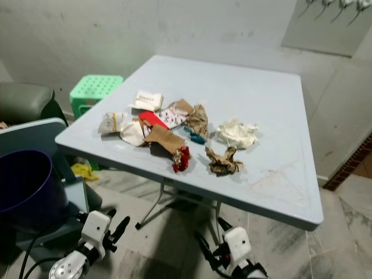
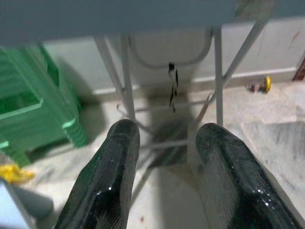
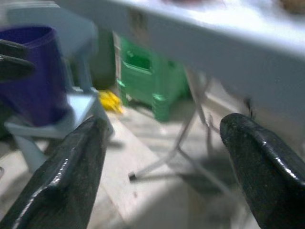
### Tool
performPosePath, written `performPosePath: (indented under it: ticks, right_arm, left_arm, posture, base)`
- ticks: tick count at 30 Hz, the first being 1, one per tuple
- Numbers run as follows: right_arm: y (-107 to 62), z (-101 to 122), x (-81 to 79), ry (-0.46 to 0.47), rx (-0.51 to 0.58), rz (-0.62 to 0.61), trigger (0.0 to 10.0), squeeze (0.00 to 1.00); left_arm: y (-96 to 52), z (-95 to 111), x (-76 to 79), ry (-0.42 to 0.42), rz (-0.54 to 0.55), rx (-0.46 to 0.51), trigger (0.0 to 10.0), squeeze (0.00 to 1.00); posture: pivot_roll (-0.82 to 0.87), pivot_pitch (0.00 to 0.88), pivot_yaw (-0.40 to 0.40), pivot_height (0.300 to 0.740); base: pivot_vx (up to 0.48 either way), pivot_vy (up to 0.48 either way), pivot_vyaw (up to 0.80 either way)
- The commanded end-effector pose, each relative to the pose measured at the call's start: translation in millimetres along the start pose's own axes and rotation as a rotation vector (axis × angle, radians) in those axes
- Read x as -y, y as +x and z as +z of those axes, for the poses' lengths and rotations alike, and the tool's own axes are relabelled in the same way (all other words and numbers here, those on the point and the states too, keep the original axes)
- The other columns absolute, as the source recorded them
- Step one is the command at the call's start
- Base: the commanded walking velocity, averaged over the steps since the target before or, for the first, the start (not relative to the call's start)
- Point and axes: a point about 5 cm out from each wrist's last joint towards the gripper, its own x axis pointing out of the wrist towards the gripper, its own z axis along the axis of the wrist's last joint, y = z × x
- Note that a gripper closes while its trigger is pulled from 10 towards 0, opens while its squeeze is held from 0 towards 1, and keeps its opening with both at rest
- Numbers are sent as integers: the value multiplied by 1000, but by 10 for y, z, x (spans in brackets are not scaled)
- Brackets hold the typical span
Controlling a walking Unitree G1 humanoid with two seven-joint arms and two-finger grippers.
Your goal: Picking trash to rubbish bin
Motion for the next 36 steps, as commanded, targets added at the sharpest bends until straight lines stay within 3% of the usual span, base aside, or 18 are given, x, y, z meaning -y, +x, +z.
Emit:
performPosePath:
  ticks: [1, 5, 7, 8, 11, 16, 21, 26, 30, 35, 36]
  right_arm:
    - [-28, 40, 15, -12, 18, 14, 10000, 0]
    - [-23, 252, 45, -24, 92, 20, 10000, 0]
    - [41, 532, 102, 6, 195, -12, 10000, 0]
    - [41, 532, 102, 6, 195, -12, 10000, 0]
    - [196, 897, 213, 36, 329, -84, 10000, 0]
    - [356, 1130, 332, 62, 387, -161, 10000, 0]
    - [433, 1176, 419, 52, 366, -193, 10000, 0]
    - [500, 1124, 555, 82, 281, -311, 10000, 0]
    - [515, 1098, 568, 79, 257, -331, 10000, 0]
    - [534, 1062, 536, 142, 251, -303, 10000, 39]
    - [534, 1067, 517, 145, 258, -297, 10000, 1000]
  left_arm:
    - [-21, 39, -17, 14, -14, 25, 10000, 0]
    - [-25, 194, -18, 32, -37, 92, 10000, 0]
    - [18, 408, -67, 20, -22, 165, 10000, 0]
    - [18, 408, -67, 20, -22, 165, 10000, 0]
    - [151, 721, -155, -4, 3, 251, 10000, 0]
    - [348, 1025, -261, -51, 39, 313, 10000, 0]
    - [497, 1121, -313, -100, 70, 308, 10000, 0]
    - [688, 1178, -308, -151, 100, 242, 10000, 0]
    - [772, 1187, -273, -168, 128, 197, 10000, 0]
    - [849, 1193, -186, -113, 123, 152, 10000, 0]
    - [847, 1215, -179, -123, 109, 170, 10000, 0]
  posture:
    - [43, 2, 15, 740]
    - [41, 11, 12, 740]
    - [40, 14, 13, 740]
    - [40, 14, 13, 740]
    - [41, 10, 11, 740]
    - [42, 0, 3, 740]
    - [43, 0, -6, 740]
    - [41, 0, -13, 740]
    - [41, 0, -13, 740]
    - [44, 0, -15, 740]
    - [40, 0, -13, 740]
  base:
    - [0, 0, 0]
    - [0, 0, 0]
    - [0, 0, 0]
    - [0, 0, 0]
    - [0, 0, 0]
    - [0, 0, 0]
    - [0, 0, 0]
    - [0, 0, 0]
    - [0, 0, 0]
    - [0, 0, 0]
    - [0, 0, 0]
